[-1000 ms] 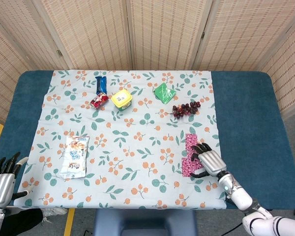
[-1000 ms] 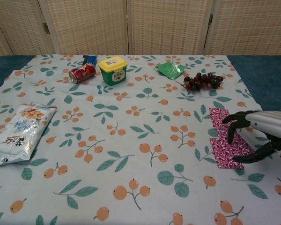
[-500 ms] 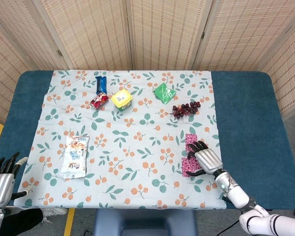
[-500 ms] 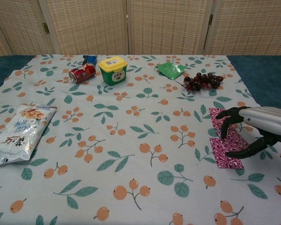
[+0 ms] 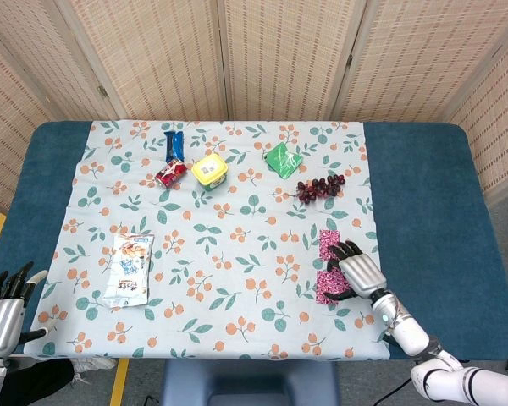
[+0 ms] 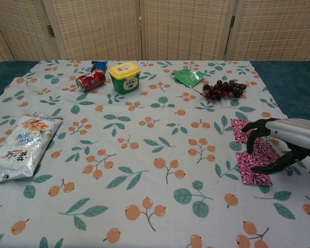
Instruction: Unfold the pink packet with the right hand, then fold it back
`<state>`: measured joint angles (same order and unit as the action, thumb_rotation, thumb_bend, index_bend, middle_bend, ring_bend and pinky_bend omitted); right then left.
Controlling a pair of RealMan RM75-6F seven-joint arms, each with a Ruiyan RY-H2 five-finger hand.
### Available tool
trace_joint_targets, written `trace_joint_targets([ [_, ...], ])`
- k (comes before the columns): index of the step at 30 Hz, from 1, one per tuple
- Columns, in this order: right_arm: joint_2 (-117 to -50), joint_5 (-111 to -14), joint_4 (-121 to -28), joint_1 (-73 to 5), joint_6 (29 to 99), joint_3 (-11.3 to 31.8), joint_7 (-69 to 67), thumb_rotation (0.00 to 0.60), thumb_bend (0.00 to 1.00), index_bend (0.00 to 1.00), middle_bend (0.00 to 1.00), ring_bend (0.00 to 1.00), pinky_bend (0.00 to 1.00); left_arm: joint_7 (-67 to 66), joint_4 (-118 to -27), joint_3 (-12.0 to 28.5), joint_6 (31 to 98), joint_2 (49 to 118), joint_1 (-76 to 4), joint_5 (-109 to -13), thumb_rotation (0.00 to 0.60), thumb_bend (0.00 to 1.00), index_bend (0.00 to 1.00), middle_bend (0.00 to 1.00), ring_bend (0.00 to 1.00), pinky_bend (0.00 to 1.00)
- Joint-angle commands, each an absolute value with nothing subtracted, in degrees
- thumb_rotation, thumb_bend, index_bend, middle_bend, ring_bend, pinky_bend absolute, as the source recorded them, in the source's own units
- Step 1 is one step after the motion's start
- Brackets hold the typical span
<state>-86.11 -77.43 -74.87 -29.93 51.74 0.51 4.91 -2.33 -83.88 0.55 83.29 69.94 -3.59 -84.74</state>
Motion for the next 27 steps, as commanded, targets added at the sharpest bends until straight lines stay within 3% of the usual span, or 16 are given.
trace_joint_targets([
  [1,-85.3,-77.2,-75.2,-29.2,52.3,0.1,5.2,0.33,0.25,0.37,0.12,0.0,0.0,-2.3,-83.8,0.6,83.2,70.0,-3.6,-84.7,0.6,0.22,0.2,0.08,0.15,0.0],
  [27,-84.1,-78.1,-76.4,-26.9,54.2,-0.7,5.2,0.329,0.25,0.37,0.12,0.0,0.0,-1.9,-83.5,0.5,83.1,70.3,-3.7,-84.9,0.6,0.21,0.2,0.08,0.15,0.0],
])
